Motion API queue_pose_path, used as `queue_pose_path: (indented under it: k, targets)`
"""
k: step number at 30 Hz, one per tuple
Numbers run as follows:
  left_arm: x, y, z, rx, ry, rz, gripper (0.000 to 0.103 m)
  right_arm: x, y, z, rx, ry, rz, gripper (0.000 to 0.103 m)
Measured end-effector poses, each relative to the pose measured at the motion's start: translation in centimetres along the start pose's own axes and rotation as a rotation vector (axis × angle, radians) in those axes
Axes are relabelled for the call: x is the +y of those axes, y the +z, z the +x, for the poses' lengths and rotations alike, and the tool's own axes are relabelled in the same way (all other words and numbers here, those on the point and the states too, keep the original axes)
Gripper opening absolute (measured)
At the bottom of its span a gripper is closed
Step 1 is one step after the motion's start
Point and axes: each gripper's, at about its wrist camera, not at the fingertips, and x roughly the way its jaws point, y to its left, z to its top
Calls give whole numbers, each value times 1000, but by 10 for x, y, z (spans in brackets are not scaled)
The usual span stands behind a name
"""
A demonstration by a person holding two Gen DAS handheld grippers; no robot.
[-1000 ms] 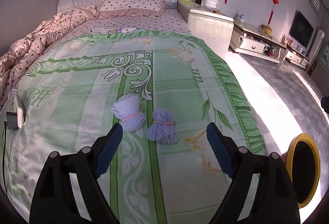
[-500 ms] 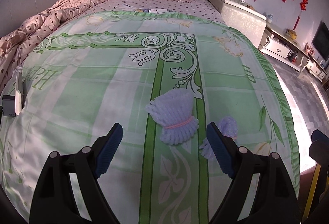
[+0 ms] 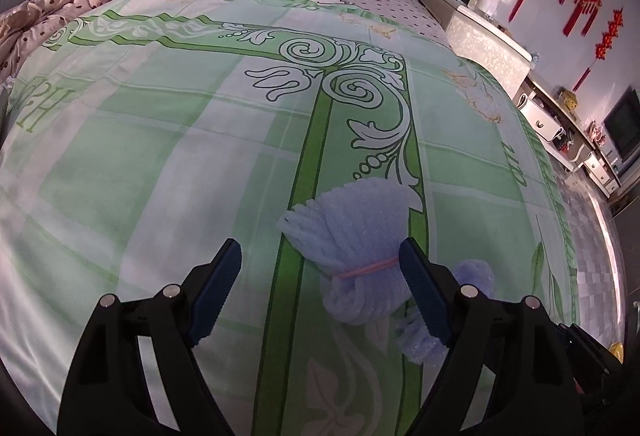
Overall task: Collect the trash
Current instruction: 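Grasp one purple yarn bundle with the left tool while the right tool grasps the other, then carry both purple yarn bundles over to the yellow-rimmed bin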
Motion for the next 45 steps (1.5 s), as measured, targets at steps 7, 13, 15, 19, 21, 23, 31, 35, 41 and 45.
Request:
queue_pose_path:
  k: [7,13,15,19,21,23,31,35,41,45]
  targets:
    - [-4,-3,9,-2,-112,2,46,10,0,18,39,40,-36,48]
    - [-5,-3,11,-13,-135,3,38,19,-1,25,59,89,-60,23]
    - [-3,-3,9,-16,-142,-6,36,22,-1,25,57,84,-68,20]
    - [-4,-2,4,-27,-140,0,34,22,-4,16,33,91,-52,16]
    - [-6,-1,-1,-32,-137,6,33,23,-4,10,22,90,-44,16]
    - [-7,0,-10,-39,-140,12,33,24,-5,2,16,92,-46,16]
    - [-6,-6,-67,-82,-136,26,33,14,-14,-54,-27,76,-19,16]
    - [-13,-20,-112,-112,-145,49,33,3,-24,-98,-70,65,1,16]
    - [-37,-52,-189,-166,-168,90,33,-13,-43,-174,-148,48,7,16]
    - [-69,-78,-237,-202,-188,145,33,-23,-55,-223,-200,32,6,16]
